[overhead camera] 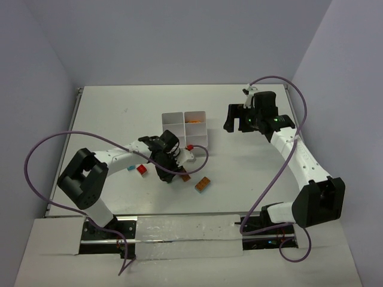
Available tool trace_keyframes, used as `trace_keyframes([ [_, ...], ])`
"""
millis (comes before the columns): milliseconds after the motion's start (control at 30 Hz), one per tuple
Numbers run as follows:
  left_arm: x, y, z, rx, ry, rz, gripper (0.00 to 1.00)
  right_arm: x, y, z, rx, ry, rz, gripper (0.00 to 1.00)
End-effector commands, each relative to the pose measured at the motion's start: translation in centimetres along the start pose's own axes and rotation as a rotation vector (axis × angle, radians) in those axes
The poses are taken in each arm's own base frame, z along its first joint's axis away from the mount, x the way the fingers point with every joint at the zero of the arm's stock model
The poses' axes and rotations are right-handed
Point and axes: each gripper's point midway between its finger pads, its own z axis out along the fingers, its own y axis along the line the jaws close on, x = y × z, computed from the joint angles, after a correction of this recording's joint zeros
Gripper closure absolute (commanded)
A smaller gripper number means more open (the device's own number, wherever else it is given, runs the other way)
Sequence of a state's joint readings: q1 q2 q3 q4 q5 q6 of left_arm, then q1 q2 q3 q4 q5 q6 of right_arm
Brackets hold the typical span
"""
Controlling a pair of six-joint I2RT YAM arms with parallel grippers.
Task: Sort the legos into containers by color
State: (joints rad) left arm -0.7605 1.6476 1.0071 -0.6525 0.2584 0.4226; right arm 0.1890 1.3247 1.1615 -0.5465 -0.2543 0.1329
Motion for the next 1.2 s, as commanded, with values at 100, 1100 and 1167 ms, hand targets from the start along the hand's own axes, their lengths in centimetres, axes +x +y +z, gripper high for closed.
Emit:
trace_keyframes([
  [100,-9.1,0.1,-10.4,-0.094,-0.354,-0.096,1.0,-2.4,0.0,-0.8,0.014,-0.065,0.005,0.0],
  [1100,-14.6,19.0,-13.4,-0.625,-0.472,-0.996,0.85,-2.4,-0.8,-0.9,0.063,-0.087,0.029,0.0],
  [1167,-14.6,18.9,-12.8,-0.61,-0.461,-0.991,0.82,-2.5,-0.8,-1.0,0.065,-0.088,0.029,0.0],
])
